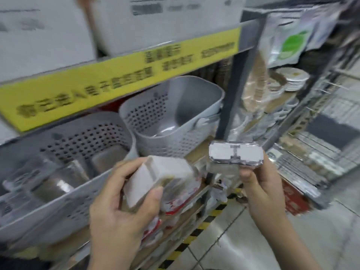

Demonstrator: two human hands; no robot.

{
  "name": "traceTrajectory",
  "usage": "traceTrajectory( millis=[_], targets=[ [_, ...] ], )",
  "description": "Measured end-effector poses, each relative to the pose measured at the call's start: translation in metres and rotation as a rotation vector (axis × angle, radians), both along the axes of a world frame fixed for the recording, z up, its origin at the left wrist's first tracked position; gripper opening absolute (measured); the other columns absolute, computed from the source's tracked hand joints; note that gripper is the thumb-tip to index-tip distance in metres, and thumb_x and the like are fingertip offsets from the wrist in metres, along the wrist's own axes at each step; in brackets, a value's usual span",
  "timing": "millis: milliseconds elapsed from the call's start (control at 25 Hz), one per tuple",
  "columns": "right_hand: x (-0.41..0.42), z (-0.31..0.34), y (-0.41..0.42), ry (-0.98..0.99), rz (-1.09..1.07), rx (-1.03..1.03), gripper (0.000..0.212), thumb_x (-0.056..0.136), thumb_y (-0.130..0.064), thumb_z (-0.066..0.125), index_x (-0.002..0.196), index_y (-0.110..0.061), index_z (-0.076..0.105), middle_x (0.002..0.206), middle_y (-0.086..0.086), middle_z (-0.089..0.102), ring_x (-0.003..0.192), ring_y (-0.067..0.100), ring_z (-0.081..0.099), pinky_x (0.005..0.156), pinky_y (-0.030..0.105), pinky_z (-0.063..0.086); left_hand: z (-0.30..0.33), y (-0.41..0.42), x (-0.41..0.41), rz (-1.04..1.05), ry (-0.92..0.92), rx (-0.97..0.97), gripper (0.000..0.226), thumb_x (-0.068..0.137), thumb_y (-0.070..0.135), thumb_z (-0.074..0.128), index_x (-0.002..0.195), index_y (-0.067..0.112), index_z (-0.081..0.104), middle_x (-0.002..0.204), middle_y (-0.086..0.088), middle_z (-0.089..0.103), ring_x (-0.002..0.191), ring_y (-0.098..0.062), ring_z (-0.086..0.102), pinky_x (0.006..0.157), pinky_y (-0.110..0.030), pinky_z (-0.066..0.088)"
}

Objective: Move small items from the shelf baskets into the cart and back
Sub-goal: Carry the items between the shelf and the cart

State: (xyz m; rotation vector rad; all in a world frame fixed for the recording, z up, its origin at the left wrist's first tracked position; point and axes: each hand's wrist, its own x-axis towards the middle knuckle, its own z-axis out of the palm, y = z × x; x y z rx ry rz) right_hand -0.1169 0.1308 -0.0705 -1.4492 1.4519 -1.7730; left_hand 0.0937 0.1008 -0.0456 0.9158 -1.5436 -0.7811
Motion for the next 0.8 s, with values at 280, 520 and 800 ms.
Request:
traceTrajectory(
  millis=[280, 520, 800],
  targets=[
    [-0.135, -0.027, 0.062, -0.217, -0.358, 0.221, 0.041, 0.074, -0.071, 0.049, 0.082, -0.032, 0.058, 0.082, -0.022, 0.063, 0.081, -0.005, 0.059, 0.074, 0.015, 0.048, -0.010, 0.000, -0.168, -0.265, -0.048, 0.144, 0.026, 0.066, 0.045, 0.068, 0.091, 0.051, 0.064, 0.091, 0.022, 0.065, 0.082, 0.005, 0.059, 0.066, -0.006, 0.043],
    [-0.228, -0.043, 0.110, -0.359, -0.492, 0.256, 0.063, 0.066, -0.074, 0.061, 0.094, -0.017, 0.059, 0.086, -0.016, 0.070, 0.076, 0.004, 0.067, 0.063, 0.023, 0.056, -0.035, 0.014, -0.298, -0.480, -0.059, 0.302, 0.032, 0.062, 0.034, 0.078, 0.093, 0.039, 0.069, 0.090, 0.013, 0.069, 0.083, -0.002, 0.062, 0.067, -0.015, 0.049],
    [-0.316, -0.065, 0.122, -0.517, -0.664, 0.266, 0.027, 0.086, -0.054, 0.058, 0.098, -0.030, 0.063, 0.091, -0.021, 0.070, 0.084, 0.002, 0.067, 0.073, 0.031, 0.058, -0.063, 0.001, -0.407, -0.489, 0.081, 0.768, 0.042, 0.071, 0.037, 0.065, 0.109, 0.020, 0.063, 0.098, 0.000, 0.073, 0.088, -0.017, 0.070, 0.065, -0.027, 0.055]
  ],
)
